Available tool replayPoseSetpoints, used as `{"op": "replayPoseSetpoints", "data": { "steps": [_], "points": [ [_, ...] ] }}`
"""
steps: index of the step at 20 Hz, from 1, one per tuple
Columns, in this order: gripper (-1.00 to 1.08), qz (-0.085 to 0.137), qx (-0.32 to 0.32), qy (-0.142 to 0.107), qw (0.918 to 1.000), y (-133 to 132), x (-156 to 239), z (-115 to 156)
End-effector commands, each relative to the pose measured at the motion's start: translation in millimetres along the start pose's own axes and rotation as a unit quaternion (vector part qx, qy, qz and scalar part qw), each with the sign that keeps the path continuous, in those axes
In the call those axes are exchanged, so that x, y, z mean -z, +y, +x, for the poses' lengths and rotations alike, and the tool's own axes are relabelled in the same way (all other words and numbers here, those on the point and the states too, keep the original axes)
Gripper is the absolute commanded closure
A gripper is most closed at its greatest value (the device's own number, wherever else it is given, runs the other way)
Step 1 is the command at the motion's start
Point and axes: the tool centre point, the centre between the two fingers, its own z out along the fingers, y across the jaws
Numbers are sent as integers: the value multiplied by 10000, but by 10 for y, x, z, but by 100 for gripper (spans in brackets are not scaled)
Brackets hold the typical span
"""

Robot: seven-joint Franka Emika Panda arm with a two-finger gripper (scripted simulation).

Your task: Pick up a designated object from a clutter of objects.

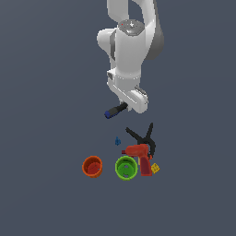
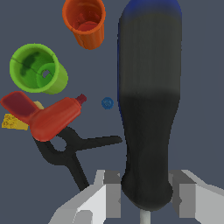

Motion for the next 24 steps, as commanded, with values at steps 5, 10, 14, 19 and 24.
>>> {"op": "replayPoseSetpoints", "data": {
  "steps": [5, 10, 14, 19, 24],
  "points": [
    [108, -3, -1, 12, 10000, -99, 605, -462],
    [108, 0, 3, 7, 10000, -179, 1017, -778],
    [108, 2, 5, 1, 10000, -238, 1289, -984],
    [108, 6, 6, -5, 10000, -298, 1529, -1163],
    [108, 9, 6, -11, 10000, -336, 1649, -1246]
  ]
}}
